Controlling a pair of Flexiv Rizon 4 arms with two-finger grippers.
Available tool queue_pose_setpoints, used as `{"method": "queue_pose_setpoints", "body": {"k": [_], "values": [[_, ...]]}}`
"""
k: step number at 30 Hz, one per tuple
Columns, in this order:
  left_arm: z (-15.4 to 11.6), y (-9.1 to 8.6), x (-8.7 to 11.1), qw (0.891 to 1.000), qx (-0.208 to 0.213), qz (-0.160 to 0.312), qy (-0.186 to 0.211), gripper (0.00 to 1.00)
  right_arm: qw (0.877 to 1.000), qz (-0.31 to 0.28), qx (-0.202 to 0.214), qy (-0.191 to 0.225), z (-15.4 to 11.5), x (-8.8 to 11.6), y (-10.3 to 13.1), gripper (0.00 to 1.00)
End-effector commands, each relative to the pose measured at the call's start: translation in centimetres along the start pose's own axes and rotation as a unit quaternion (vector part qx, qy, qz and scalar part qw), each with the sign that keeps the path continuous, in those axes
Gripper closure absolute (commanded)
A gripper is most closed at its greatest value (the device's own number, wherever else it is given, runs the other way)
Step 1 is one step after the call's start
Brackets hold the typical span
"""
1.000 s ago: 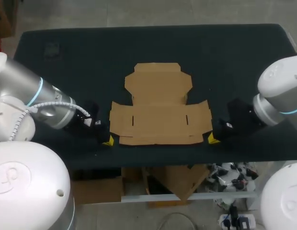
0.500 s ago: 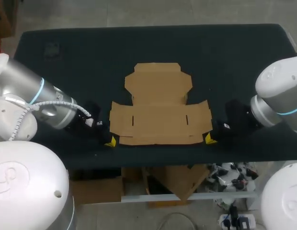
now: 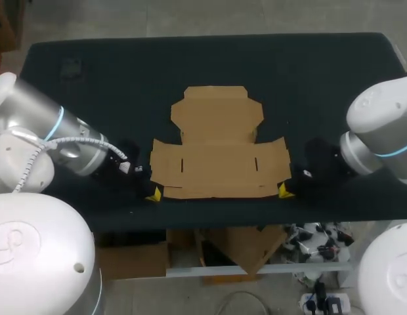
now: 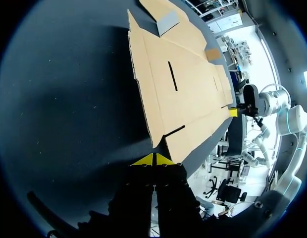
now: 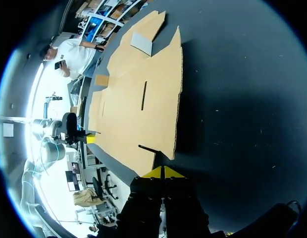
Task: Assemble the packaging by folding the flat box into shape, placing the metal phone stand inside, and closing the box properly
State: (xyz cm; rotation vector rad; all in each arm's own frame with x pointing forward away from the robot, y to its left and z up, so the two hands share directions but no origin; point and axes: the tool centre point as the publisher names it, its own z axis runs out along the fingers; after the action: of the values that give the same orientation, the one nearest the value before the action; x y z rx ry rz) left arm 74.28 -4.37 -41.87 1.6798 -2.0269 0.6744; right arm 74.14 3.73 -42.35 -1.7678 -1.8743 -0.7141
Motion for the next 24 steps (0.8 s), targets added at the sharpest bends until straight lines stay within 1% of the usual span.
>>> {"method": "queue_pose_setpoints", "body": {"k": [1,24], "values": [[0.35,-0.25,-0.09,1.000,-0.004,0.000,0.000,1.00,1.000,-0.001,0.003,0.005,0.44,-0.04,0.24,1.00],[0.97,-0.31,0.78,1.000,-0.012,0.008,0.005,1.00,1.000,0.000,-0.009,0.011,0.29,0.28,0.58,1.00]]}}
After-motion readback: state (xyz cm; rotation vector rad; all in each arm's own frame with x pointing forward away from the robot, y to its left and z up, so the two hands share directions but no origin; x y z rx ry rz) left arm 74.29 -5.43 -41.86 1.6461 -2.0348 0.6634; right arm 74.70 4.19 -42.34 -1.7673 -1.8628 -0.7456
